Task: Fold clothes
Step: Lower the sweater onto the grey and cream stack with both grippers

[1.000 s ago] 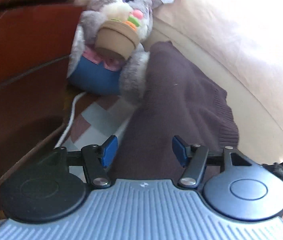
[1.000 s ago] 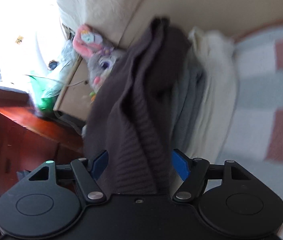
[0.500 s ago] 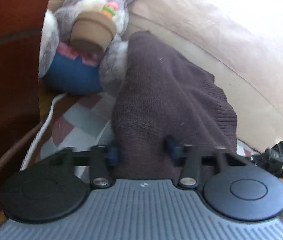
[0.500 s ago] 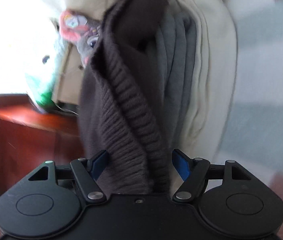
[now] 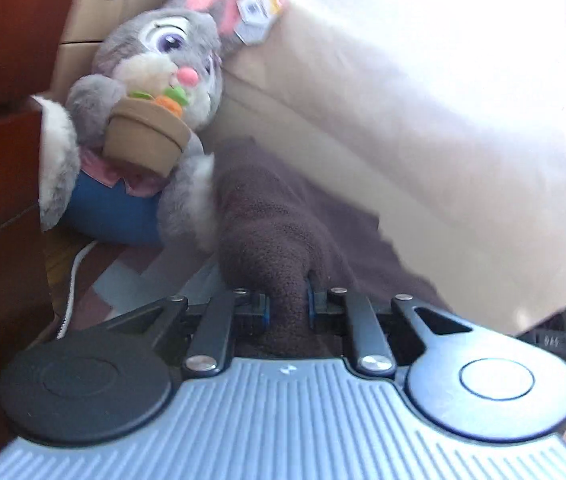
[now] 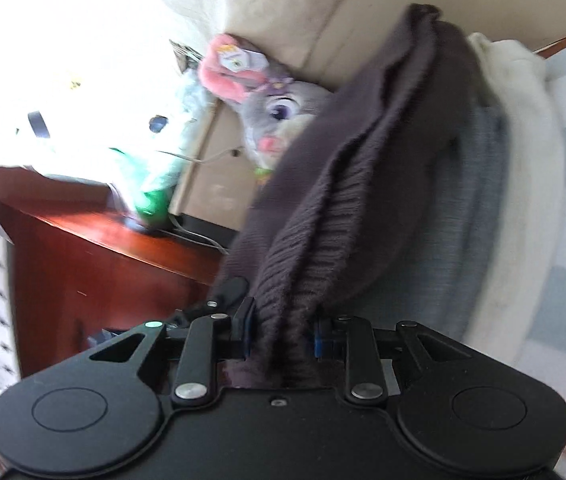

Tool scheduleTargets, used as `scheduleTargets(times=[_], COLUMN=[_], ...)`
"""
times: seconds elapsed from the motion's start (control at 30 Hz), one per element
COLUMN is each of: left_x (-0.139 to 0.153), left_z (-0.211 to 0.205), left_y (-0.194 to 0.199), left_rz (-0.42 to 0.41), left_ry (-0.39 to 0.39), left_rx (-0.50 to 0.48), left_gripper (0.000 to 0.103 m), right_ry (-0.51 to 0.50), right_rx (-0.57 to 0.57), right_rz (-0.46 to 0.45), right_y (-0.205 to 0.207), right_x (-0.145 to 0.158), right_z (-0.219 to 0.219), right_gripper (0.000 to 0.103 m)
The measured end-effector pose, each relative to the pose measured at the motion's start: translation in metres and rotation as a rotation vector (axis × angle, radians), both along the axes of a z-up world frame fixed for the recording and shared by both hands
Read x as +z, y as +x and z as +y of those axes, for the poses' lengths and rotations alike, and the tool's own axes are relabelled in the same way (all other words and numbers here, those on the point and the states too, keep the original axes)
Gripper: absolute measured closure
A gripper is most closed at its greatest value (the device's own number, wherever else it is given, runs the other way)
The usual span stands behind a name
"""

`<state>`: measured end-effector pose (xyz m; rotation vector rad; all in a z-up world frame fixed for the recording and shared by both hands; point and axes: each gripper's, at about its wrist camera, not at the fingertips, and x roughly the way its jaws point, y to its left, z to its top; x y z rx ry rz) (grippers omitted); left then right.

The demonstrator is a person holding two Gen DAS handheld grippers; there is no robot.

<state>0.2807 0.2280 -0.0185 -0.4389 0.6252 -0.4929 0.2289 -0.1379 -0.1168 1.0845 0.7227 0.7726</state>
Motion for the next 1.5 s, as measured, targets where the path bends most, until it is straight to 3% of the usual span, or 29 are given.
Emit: scheduleTargets(times=[0.1, 0.23, 0.4, 0.47, 0.5, 0.53, 0.63, 0.7, 0.8, 0.9, 1.0, 1.1, 1.2, 1.23, 1.27, 1.37, 1.43, 1.5], left_x=[-0.009, -0.05, -0.072, -0.06, -0.052, -0.044, -0.012, 0.002, -0.002, -0.038, -0.054, -0.041, -0.013, -0.002, 0.002, 0.013, -0.004, -0.029], left_z=[0.021, 0.022, 0.016, 0.006, 0.0, -0.005, -0.009, -0.003, 0.012, 0.011, 0.001, -0.006, -0.021, -0.028, -0.034, -0.055, -0.079, -0.094], left_y=[-0.006, -0.004, -0.009, -0.008, -0.008, -0.008, -0.01, -0.011, -0.006, 0.019, 0.015, 0.001, -0.024, -0.037, -0.043, -0.062, -0.052, -0.039], left_rz=[0.047, 0.144, 0.216, 0.179, 0.154, 0.129, 0.095, 0.093, 0.154, 0.286, 0.294, 0.226, 0.081, 0.013, -0.022, -0.121, -0.091, -0.02], left_ry=[-0.126, -0.13, -0.123, -0.041, 0.007, 0.053, 0.113, 0.109, 0.136, 0.352, 0.517, 0.585, 0.661, 0.657, 0.62, 0.51, 0.556, 0.675], left_rx=[0.109, 0.185, 0.202, 0.199, 0.197, 0.195, 0.186, 0.207, 0.263, 0.255, 0.249, 0.3, 0.372, 0.362, 0.29, 0.077, -0.054, -0.066], left_gripper=[0.089, 0.083, 0.076, 0.077, 0.087, 0.089, 0.09, 0.09, 0.09, 0.088, 0.085, 0.078, 0.075, 0.067, 0.063, 0.061, 0.062, 0.063], right_ry=[0.044, -0.063, -0.076, -0.062, -0.054, -0.042, -0.029, -0.075, 0.016, 0.009, -0.03, -0.07, -0.193, -0.231, -0.26, -0.198, -0.092, -0.014], right_rx=[0.001, 0.008, -0.101, -0.112, -0.111, -0.112, -0.135, -0.122, -0.056, -0.038, -0.037, -0.035, 0.054, 0.089, 0.122, 0.207, 0.28, 0.347], right_rz=[0.049, 0.227, 0.226, 0.246, 0.246, 0.226, 0.117, 0.01, 0.076, 0.218, 0.248, 0.244, 0.22, 0.207, 0.192, 0.151, 0.16, 0.219], right_y=[-0.001, 0.002, -0.011, -0.009, -0.009, -0.009, -0.014, -0.021, -0.017, -0.012, -0.019, -0.026, -0.028, -0.031, -0.032, -0.031, -0.035, -0.044], right_x=[-0.008, -0.04, -0.053, -0.057, -0.056, -0.052, -0.026, -0.004, -0.01, -0.033, -0.04, -0.032, -0.014, -0.009, -0.004, -0.001, -0.012, -0.025], right_z=[0.004, 0.025, 0.037, 0.037, 0.036, 0.036, 0.034, 0.037, 0.044, 0.067, 0.08, 0.082, 0.083, 0.082, 0.081, 0.066, 0.058, 0.058], right_gripper=[0.063, 0.054, 0.049, 0.051, 0.056, 0.063, 0.067, 0.067, 0.067, 0.066, 0.058, 0.053, 0.042, 0.042, 0.041, 0.041, 0.041, 0.041])
